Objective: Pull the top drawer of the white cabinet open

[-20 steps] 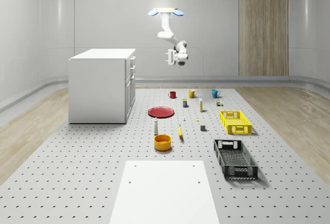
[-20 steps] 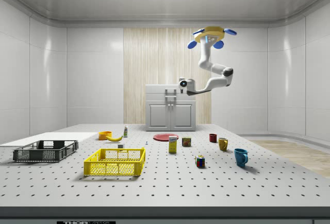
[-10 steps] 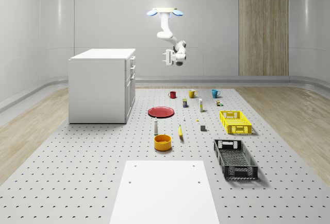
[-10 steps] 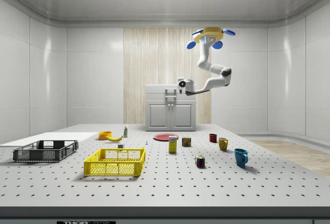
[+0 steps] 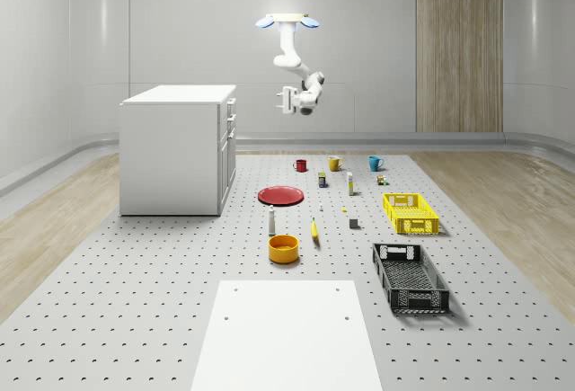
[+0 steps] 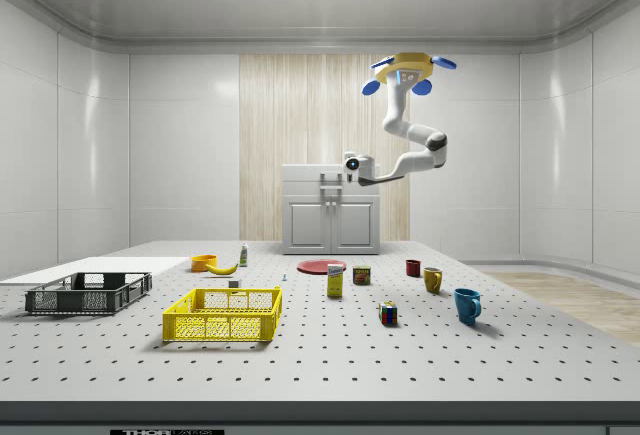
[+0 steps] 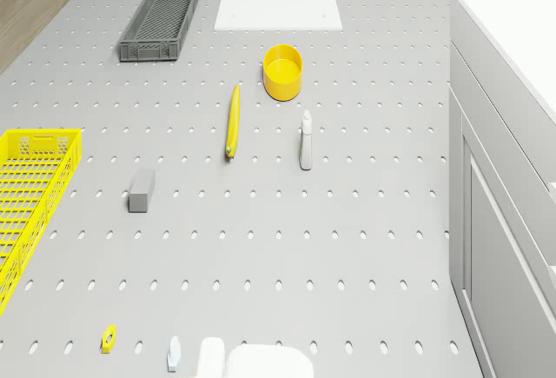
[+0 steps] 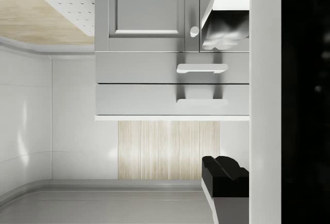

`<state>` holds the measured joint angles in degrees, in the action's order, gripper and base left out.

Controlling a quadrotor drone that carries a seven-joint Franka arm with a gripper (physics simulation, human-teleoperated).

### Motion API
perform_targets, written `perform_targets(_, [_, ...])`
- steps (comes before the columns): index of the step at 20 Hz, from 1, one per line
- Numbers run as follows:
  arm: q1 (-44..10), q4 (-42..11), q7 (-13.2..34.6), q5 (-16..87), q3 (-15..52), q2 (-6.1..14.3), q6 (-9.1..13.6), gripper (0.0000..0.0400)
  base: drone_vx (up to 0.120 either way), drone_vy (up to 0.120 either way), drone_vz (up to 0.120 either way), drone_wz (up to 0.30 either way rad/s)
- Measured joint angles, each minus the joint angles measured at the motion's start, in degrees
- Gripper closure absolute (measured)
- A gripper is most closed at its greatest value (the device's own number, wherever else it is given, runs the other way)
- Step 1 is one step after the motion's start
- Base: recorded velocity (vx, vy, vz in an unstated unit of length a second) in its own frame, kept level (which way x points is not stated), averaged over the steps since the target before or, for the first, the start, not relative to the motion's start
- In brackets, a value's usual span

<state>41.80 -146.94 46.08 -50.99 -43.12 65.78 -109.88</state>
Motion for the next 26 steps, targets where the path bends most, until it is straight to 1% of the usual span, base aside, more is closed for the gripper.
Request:
perform_targets(6, [1.5, -1.7, -1.3, -3.6, 3.3, -0.9, -4.0, 0.0095, 0.0, 0.0, 0.0, 0.0])
perform_targets(12, [3.5, -2.9, -3.0, -8.0, 6.9, -2.5, -8.1, 0.0095, 0.0, 0.0, 0.0, 0.0])
perform_targets(17, [5.3, -3.4, -4.8, -12.1, 9.9, -4.4, -11.4, 0.0095, 0.0, 0.0, 0.0, 0.0])
perform_targets(22, [7.1, -3.4, -6.8, -16.6, 12.9, -6.8, -14.4, 0.0095, 0.0, 0.0, 0.0, 0.0])
perform_targets(26, [8.0, -3.0, -8.3, -19.5, 14.8, -8.6, -15.9, 0.0095, 0.0, 0.0, 0.0, 0.0])
